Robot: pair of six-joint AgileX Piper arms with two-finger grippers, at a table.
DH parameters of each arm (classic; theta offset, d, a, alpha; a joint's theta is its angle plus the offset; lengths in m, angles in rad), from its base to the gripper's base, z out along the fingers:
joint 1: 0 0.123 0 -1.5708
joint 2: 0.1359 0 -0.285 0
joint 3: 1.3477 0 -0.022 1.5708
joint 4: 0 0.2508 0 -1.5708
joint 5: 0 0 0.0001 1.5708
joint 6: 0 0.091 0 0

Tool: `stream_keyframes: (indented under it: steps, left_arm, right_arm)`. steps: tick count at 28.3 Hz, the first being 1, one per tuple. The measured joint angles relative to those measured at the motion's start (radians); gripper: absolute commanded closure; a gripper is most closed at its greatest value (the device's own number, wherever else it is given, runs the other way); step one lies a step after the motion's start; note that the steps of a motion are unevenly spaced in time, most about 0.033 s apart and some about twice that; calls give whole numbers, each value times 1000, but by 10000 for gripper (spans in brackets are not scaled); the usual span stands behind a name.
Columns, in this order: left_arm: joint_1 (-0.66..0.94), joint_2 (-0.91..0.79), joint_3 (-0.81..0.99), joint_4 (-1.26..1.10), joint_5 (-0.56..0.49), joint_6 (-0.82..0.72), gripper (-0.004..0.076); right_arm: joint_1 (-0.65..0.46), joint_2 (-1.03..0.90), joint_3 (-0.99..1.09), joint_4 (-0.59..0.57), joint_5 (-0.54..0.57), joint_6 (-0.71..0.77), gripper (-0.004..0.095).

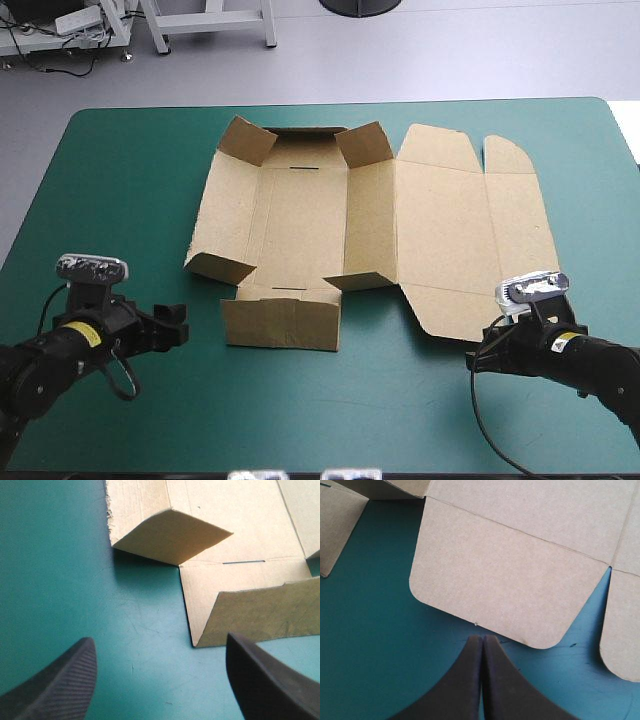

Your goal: Fold the box

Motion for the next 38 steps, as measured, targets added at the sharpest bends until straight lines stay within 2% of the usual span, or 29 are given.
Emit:
stream_keyframes:
  steps: [7, 10, 15, 18, 23, 29, 38]
  left_arm:
    - [14, 256, -167, 24, 18, 12, 185]
    - [77, 359, -263, -11, 18, 64, 185]
    - [277, 523, -397, -276, 64, 280, 185]
    - [410, 624, -447, -480, 151, 443, 185]
    - [550, 775, -478, -683, 283, 611, 185]
    - [570, 940, -497, -706, 324, 705, 185]
    - [564, 1173, -698, -724, 327, 773, 185]
  right_arm:
    - [0, 0, 0, 0, 0, 0, 932]
    - [0, 0, 0, 0, 0, 0, 932]
    - [0, 0, 0, 0, 0, 0, 932]
    - [0, 0, 0, 0, 0, 0, 932]
    - [0, 0, 0, 0, 0, 2, 932]
    - [0, 0, 0, 0, 1, 3, 932]
    - [0, 0, 0, 0, 7, 25, 932]
